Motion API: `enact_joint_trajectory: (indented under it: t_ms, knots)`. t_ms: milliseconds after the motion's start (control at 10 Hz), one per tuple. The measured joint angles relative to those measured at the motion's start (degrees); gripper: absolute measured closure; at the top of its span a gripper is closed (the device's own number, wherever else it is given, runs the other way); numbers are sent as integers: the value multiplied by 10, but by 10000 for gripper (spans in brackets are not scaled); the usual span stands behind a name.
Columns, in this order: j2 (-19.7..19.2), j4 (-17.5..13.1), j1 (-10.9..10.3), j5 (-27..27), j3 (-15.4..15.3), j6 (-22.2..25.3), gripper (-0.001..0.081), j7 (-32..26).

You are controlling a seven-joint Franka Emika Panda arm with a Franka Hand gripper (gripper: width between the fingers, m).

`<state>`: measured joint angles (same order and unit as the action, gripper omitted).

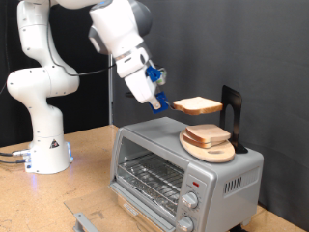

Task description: Make a piece of toast with the oven

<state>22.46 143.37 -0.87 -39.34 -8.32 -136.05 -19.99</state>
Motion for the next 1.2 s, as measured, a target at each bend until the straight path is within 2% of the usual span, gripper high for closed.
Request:
enact_joint_trajectory:
  t_ms: [200,500,1000,1200]
  knots:
    - [30,15,8,5,34,62,441,-44]
    - [58,12,30,16,91,142,441,-87]
    - [59,-17,73,86,153,208,441,-113]
    - [57,-22,81,89,173,211,441,-123]
